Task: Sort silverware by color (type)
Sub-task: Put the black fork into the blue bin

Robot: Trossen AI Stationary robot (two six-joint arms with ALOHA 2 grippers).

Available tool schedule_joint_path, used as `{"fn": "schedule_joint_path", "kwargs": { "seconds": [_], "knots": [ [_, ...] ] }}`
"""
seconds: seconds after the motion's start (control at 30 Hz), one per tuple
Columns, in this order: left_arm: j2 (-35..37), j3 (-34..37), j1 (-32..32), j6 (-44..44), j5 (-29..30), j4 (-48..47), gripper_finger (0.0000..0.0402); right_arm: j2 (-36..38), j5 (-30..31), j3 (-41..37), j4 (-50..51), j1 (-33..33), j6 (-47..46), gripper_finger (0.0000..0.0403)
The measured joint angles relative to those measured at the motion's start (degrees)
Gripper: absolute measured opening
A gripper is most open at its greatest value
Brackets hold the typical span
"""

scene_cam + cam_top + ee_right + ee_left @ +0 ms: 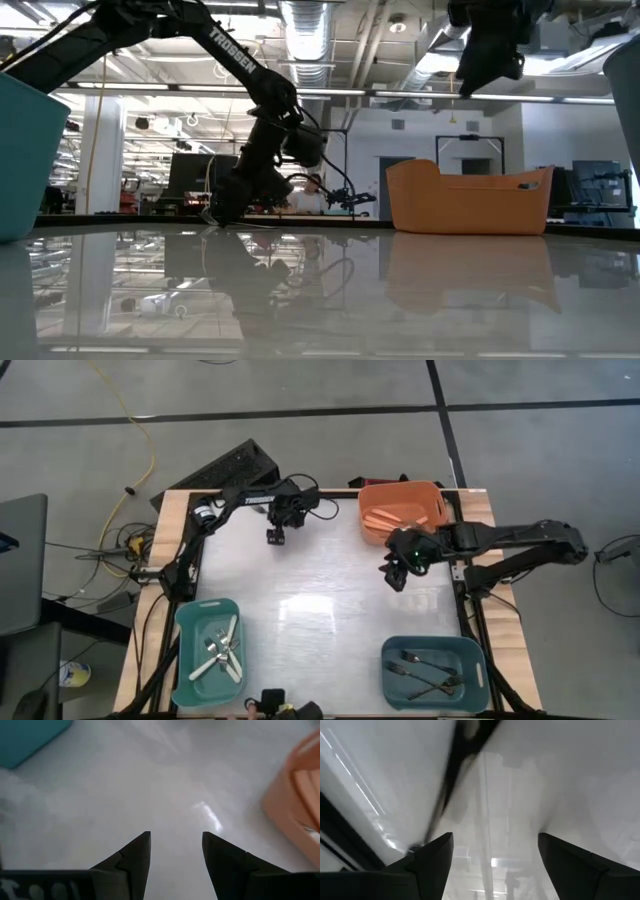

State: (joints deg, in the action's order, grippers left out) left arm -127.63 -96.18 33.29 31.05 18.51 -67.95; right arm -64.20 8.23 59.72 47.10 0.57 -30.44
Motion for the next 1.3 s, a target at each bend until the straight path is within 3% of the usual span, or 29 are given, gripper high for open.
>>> {"fn": "schedule_joint_path", "kwargs": {
  "seconds": [0.3,0.6,0.77,0.93,1.03,1.17,1.3],
  "knots": [
    [0.0,0.1,-5.0,-1.8,-1.3,-4.2,0.0279,0.0,0.1,0.0,-1.6,7.5,-1.4,0.02],
    [0.0,0.2,-6.5,-1.4,0.4,0.4,0.0279,0.0,6.7,0.0,-10.1,10.3,-5.6,0.02],
    [0.1,1.6,-6.7,-1.4,8.8,-1.4,0.0279,0.9,7.1,0.9,-13.4,8.1,-1.5,0.02],
    [0.0,2.8,-7.2,-2.1,15.1,-4.8,0.0279,2.7,16.5,2.5,-14.6,3.1,-2.6,0.02],
    [0.0,2.8,-7.6,-1.4,18.0,-4.4,0.0279,1.5,16.9,2.5,-16.4,1.0,-7.2,0.02],
    [0.0,2.8,-7.9,-2.9,22.3,-6.0,0.0279,-3.2,15.7,2.5,-17.7,4.7,-9.6,0.02],
    [0.0,2.8,-8.6,-3.8,21.6,-8.7,0.0279,-9.6,15.5,2.4,-19.3,9.6,-9.6,0.02]
  ]
}}
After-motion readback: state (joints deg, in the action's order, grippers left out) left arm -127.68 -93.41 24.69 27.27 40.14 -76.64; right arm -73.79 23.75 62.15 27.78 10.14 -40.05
